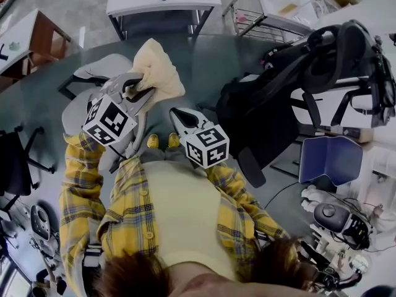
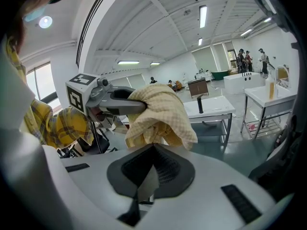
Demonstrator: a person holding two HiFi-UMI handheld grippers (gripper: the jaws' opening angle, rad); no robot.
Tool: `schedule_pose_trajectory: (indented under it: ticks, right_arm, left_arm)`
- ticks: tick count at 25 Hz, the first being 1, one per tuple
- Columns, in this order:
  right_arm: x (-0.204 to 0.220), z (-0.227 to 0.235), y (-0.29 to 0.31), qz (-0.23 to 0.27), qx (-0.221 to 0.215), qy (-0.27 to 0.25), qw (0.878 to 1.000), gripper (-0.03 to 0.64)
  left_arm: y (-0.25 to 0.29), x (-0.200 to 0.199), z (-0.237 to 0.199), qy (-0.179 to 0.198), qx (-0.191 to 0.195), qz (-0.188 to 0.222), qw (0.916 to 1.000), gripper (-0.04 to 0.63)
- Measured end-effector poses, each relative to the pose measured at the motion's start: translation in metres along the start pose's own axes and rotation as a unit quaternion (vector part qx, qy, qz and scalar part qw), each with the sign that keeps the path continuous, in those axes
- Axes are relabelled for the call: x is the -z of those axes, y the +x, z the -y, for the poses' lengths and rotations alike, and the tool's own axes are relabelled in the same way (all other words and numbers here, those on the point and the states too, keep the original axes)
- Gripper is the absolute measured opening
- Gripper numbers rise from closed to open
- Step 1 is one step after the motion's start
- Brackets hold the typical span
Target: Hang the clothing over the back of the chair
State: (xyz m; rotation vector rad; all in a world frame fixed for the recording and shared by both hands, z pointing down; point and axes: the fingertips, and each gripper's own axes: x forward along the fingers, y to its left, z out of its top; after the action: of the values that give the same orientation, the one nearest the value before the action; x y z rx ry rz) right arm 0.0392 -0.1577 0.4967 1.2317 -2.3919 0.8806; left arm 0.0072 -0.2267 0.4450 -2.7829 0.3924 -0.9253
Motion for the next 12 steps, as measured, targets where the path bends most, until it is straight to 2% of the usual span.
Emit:
schedule_pose_trajectory:
  ticks: [5,12]
  right_arm:
    - [-0.002,-0.002,0.0,0.003,-0.004,-0.003,1.0,0.013]
    - [-0.003,0.002,-0.003,0.003,-0.004,-0.003,1.0,0.013]
  left_arm:
    - [-0.009,-0.027,-0.006,0.036,-0.014,0.017,0.9991,0.091]
    - [-0.024,-0.051,-0.014,0.063,-0.031,0.023,0.9972,0.091]
